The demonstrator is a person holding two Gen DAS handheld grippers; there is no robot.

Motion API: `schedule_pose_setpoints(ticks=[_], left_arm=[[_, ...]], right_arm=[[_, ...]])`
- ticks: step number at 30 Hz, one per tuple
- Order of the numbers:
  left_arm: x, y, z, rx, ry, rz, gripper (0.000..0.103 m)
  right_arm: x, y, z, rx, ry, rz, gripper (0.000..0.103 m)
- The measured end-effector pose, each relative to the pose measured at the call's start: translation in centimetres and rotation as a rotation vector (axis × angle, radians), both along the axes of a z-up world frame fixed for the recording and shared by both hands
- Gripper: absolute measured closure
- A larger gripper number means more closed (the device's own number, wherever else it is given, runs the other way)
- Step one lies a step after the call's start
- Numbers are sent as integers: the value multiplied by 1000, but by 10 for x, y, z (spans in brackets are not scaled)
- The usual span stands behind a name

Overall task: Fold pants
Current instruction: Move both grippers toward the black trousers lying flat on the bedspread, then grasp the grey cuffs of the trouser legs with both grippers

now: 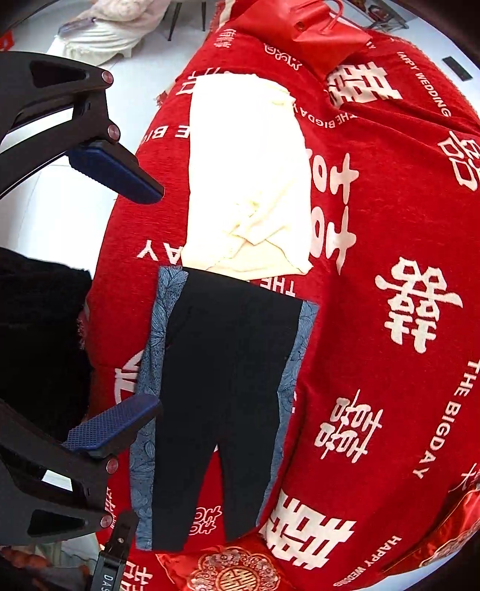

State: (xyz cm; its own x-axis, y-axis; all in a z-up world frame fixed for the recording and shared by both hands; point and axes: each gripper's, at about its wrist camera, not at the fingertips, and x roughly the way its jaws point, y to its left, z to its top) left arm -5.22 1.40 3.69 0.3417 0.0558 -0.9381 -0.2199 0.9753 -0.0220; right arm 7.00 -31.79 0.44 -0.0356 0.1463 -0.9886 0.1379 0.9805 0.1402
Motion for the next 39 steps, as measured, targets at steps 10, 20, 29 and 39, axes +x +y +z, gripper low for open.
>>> schedule_pose_setpoints(ticks=[10, 20, 29, 39], left_arm=[[1, 14, -5, -2, 10, 4, 0], [2, 18, -6, 15, 8, -3, 0], [3, 26, -15, -24, 26, 10, 0], [4, 23, -82, -157, 202, 32, 0]], right_arm=[[4, 14, -5, -14, 14, 13, 0], [6, 25, -8, -34, 29, 37, 0], [4, 16, -16, -21, 57, -13, 0], [-18, -22, -43, -31, 115, -126, 0]])
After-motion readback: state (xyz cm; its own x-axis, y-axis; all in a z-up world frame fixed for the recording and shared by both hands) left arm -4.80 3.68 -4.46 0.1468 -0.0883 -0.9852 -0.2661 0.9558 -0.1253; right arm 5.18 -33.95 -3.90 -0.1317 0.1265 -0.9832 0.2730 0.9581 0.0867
